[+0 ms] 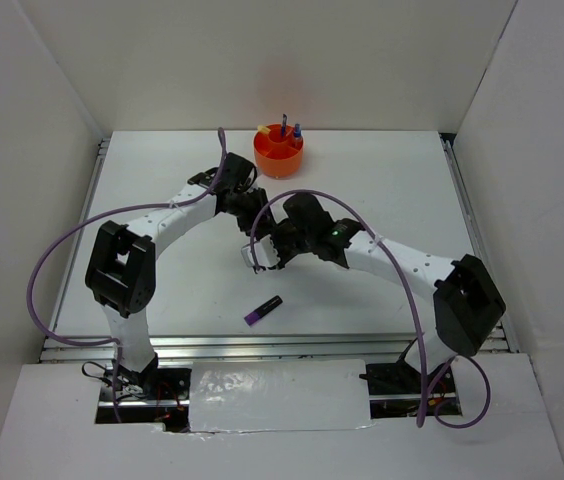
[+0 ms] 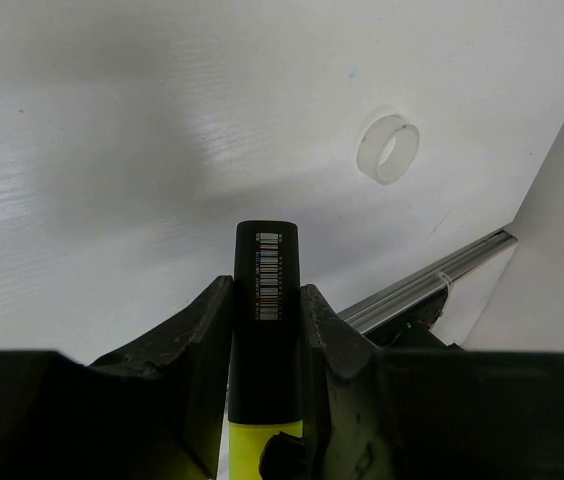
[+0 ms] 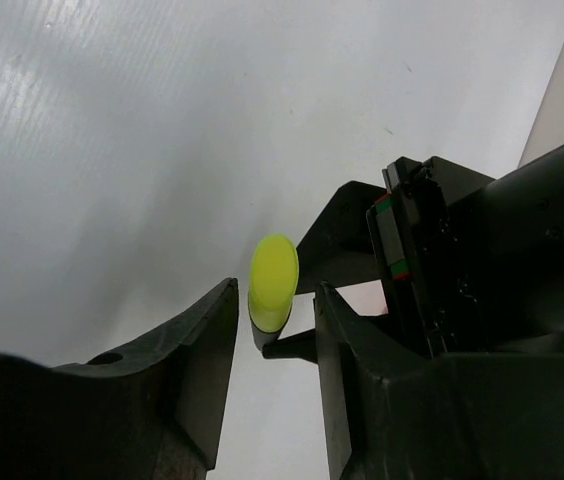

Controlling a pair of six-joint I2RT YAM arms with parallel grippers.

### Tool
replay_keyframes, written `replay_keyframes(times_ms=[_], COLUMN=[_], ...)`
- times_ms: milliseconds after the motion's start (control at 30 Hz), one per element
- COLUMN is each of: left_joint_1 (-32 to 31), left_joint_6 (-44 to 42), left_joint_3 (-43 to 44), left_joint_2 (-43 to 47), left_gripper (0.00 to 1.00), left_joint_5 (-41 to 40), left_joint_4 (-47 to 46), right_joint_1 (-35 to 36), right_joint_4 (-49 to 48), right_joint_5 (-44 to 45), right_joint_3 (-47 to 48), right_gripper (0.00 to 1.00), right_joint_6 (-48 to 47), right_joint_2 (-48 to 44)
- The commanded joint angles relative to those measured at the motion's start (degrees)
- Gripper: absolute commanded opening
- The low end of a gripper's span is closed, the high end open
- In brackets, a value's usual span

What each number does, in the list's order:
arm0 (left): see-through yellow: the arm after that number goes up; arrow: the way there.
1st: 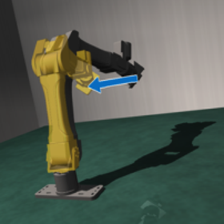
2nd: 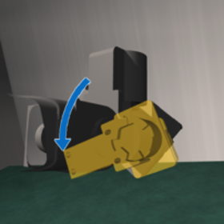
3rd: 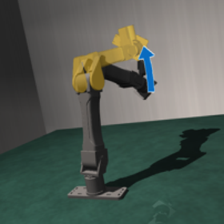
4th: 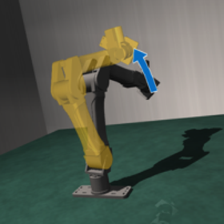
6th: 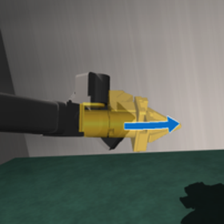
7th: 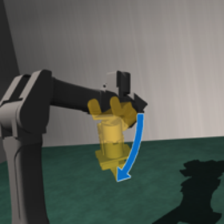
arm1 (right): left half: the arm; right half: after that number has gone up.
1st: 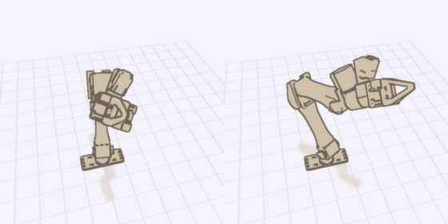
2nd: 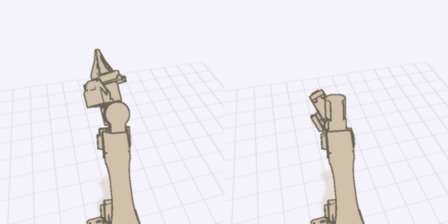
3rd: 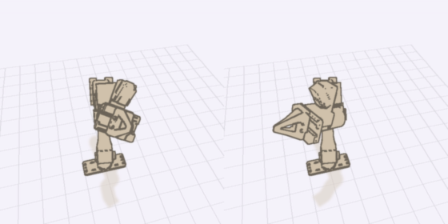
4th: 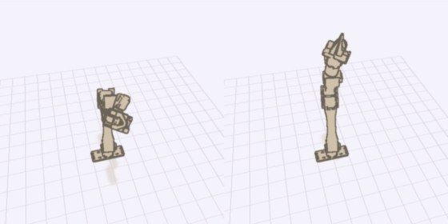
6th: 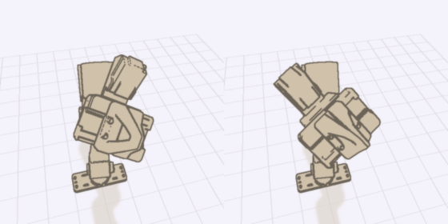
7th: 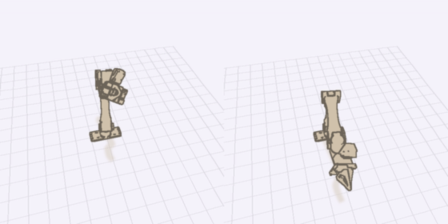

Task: Sort the stationery into containers
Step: Pass the stationery from the left arm to the right, then place the stationery into the container

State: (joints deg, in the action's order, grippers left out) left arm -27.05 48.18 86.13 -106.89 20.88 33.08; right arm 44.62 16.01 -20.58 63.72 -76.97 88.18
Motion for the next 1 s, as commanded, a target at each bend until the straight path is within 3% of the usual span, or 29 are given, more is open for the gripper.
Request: replay_keyframes(times_ms=[0,100,200,333,367,433,533,600,667,800,967], left_joint_1=[-0.2,-0.37,-0.37,-0.2,0.06,1.37,5.14,8.31,14.28,23.42,25.02], left_joint_6=[-0.2,-0.02,-0.11,-0.37,-0.37,-0.2,-0.63,-1.42,-1.16,-1.33,-6.43], left_joint_3=[1.41,1.24,0.89,0.45,0.1,-0.69,-0.26,0.79,0.71,-3.15,-4.91], left_joint_2=[2.83,2.83,3.0,3.53,3.62,4.06,4.5,4.93,6.16,12.39,15.22], left_gripper=[0.0,0.0,0.0,0.02,0.15,0.3,0.74,0.85,0.93,0.99,0.99], left_joint_5=[-0.23,-0.05,0.12,-0.05,-0.05,0.47,-0.05,-0.75,-1.64,-2.16,-5.5], left_joint_4=[0.41,0.23,0.14,-0.03,-0.38,-1.08,-1.44,-1.18,-2.22,-10.65,-10.58], right_joint_1=[1.26,1.7,1.87,1.79,1.7,1.44,0.21,-1.28,-4.09,-10.24,-15.17], right_joint_4=[-0.1,-0.1,0.6,2.18,2.27,2.53,1.31,-1.49,-4.04,-19.2,-32.07], right_joint_5=[2.03,2.65,2.65,3.09,3.0,2.56,0.98,-0.77,-2.09,-2.1,6.07], right_joint_3=[3.16,4.04,5.0,6.23,6.59,6.85,7.29,7.73,9.83,17.46,32.64], right_gripper=[0.44,0.46,0.37,0.17,0.14,0.04,0.0,0.0,0.0,0.0,0.0], right_joint_6=[2.26,2.88,2.7,2.88,3.14,3.67,5.95,10.58,15.24,38.48,53.74], right_joint_2=[1.03,1.82,2.61,3.14,3.05,2.44,0.85,0.06,0.32,5.31,19.2])
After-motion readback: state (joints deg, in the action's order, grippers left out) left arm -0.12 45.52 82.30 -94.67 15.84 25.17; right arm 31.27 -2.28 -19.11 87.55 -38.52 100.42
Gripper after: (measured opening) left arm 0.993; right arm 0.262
